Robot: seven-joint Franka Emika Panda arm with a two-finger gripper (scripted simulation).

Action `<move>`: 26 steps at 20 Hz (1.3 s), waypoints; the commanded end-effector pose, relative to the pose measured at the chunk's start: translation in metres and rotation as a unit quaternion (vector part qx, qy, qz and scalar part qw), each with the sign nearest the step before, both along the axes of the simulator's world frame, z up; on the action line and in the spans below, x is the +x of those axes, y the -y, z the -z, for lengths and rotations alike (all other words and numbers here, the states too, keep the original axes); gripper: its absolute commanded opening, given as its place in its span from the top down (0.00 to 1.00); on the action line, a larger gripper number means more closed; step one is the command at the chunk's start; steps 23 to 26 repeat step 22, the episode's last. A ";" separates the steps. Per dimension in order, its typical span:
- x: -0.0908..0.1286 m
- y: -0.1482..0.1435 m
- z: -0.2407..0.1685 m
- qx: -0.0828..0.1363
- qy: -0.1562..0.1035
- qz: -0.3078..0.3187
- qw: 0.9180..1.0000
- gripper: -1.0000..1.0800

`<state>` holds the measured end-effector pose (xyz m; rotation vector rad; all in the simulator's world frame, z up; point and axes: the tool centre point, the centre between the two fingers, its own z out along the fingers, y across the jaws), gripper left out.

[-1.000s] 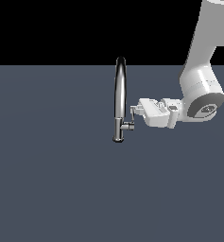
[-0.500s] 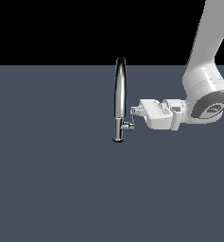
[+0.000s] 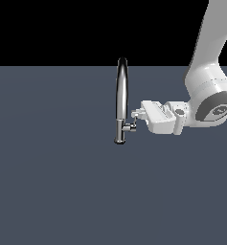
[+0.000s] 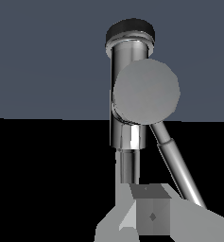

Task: Turn on the faucet by rotating a designated handle.

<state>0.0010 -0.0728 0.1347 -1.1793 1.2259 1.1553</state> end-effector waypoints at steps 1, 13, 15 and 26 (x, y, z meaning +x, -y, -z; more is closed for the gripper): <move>-0.013 0.002 0.006 0.002 -0.005 0.000 1.000 1.00; -0.037 -0.004 0.021 0.002 0.004 -0.004 1.000 1.00; -0.043 -0.002 0.034 0.002 0.002 -0.003 1.000 1.00; -0.060 0.002 0.071 0.002 -0.006 0.000 1.000 1.00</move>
